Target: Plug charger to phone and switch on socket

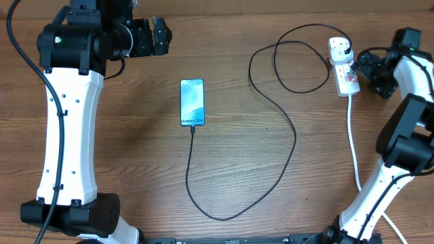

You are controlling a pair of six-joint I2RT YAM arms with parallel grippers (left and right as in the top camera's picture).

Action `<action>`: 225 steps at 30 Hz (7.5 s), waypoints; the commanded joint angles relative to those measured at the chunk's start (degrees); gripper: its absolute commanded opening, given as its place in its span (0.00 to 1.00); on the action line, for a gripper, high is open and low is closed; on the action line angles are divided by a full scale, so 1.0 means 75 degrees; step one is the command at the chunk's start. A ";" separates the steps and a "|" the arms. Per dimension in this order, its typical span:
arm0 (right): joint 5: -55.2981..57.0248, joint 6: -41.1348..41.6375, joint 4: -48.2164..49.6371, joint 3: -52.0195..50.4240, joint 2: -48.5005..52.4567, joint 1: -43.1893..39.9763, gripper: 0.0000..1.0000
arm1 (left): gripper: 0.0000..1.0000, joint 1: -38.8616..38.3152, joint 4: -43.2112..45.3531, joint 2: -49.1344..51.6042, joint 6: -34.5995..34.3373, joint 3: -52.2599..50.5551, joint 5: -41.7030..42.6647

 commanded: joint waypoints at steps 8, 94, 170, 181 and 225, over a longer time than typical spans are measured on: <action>-0.0026 0.0076 0.0358 0.0195 0.0102 -0.0210 1.00 | 1.00 0.0015 0.0006 0.0035 0.0067 0.0023 -0.0052; -0.1760 -0.0216 0.0015 0.0090 0.1408 0.0484 1.00 | 1.00 0.0015 0.0006 0.0035 0.0067 0.0023 -0.0052; -0.0694 -0.0353 -0.1419 0.1614 0.1644 0.0323 1.00 | 1.00 0.0015 0.0006 0.0035 0.0067 0.0023 -0.0052; -0.0694 -0.0350 -0.0985 0.0956 0.1641 0.0603 1.00 | 1.00 0.0015 0.0006 0.0035 0.0067 0.0023 -0.0052; -0.2060 -0.1553 -0.6717 0.2285 -0.6927 0.0548 1.00 | 1.00 0.0015 0.0006 0.0035 0.0067 0.0023 -0.0052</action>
